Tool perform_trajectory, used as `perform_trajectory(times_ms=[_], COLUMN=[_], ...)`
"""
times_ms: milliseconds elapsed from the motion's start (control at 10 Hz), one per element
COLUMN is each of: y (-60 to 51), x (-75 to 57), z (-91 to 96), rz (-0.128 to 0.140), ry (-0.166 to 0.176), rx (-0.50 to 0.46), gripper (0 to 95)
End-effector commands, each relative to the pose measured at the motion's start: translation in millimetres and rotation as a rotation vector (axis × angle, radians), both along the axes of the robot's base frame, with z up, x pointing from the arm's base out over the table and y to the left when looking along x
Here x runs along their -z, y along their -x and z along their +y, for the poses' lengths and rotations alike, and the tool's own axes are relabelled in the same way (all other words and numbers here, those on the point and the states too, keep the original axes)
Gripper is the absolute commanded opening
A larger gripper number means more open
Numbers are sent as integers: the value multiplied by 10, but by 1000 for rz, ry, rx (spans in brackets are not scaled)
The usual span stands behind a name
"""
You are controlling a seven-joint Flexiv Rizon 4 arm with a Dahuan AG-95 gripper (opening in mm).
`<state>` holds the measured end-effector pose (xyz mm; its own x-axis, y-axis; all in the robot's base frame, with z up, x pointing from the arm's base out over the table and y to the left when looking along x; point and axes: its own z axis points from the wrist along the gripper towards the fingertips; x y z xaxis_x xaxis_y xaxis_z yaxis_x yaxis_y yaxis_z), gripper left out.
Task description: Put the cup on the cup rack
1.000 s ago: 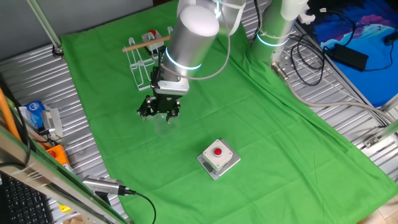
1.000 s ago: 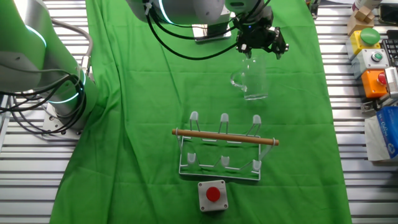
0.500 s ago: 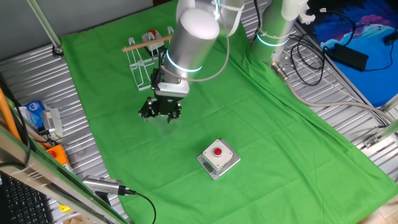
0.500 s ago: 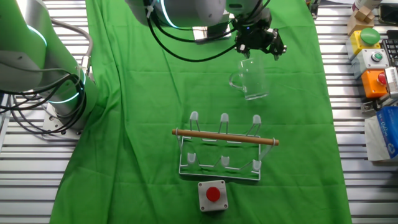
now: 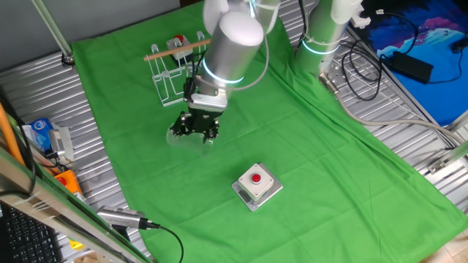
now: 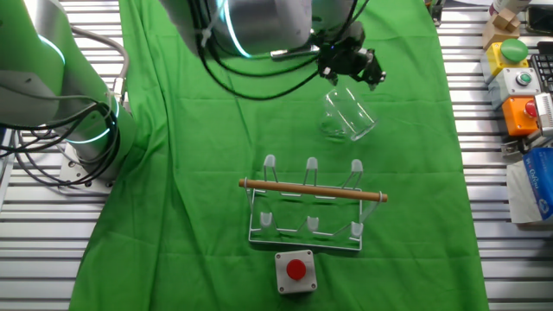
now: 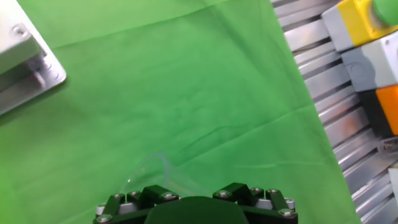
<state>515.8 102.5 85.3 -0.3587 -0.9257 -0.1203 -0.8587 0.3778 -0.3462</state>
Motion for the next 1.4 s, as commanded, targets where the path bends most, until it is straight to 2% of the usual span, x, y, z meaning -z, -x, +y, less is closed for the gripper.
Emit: perform_trajectory(times_ms=[100,200,400,600,900,1200,1300,1400], y=[6,12,27,53,98,96,82,78], x=[9,-9,-42,-54,-15,-7,-18,-30], z=[-15,-55,-133,-189,-209,-210,-206,-203], rz=[55,74,92,95,92,93,107,137], ry=[7,18,36,52,49,43,41,41], rx=[1,-8,-30,-43,-36,-31,-27,-18], gripper=[760,760,760,760,760,760,760,950])
